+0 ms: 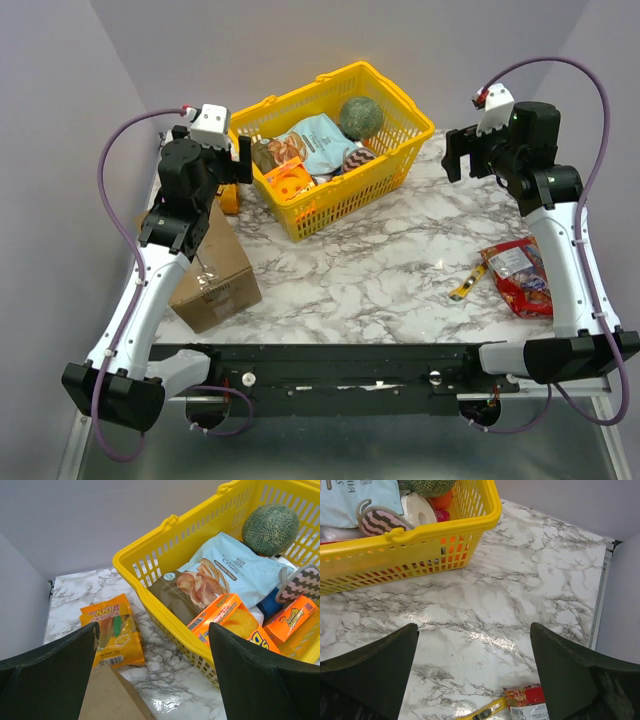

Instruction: Unpack the express box

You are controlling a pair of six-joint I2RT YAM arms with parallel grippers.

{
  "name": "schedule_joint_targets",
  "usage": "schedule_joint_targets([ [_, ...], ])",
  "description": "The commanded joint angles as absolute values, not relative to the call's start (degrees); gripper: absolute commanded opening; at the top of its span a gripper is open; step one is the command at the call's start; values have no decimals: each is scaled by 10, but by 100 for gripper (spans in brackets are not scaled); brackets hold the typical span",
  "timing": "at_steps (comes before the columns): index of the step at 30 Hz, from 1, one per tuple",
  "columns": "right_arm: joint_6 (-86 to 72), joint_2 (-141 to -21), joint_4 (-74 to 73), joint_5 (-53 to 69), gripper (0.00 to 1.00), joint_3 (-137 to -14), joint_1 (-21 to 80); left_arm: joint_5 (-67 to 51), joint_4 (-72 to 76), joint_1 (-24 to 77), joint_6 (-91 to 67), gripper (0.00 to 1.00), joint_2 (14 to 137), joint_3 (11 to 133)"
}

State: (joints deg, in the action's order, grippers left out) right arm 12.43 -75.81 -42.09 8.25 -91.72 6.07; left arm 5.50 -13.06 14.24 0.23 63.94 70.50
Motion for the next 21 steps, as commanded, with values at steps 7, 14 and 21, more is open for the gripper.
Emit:
schedule_joint_targets([
  [7,229,-776,-437,-50,100,-913,68,79,-153,144,4,99,612,706],
  [14,228,-757,-456,62,100,-883,76,109,-162,136,38,99,580,671],
  [21,242,-762,-472,146,100,-885,82,244,-253,127,132,99,564,667],
])
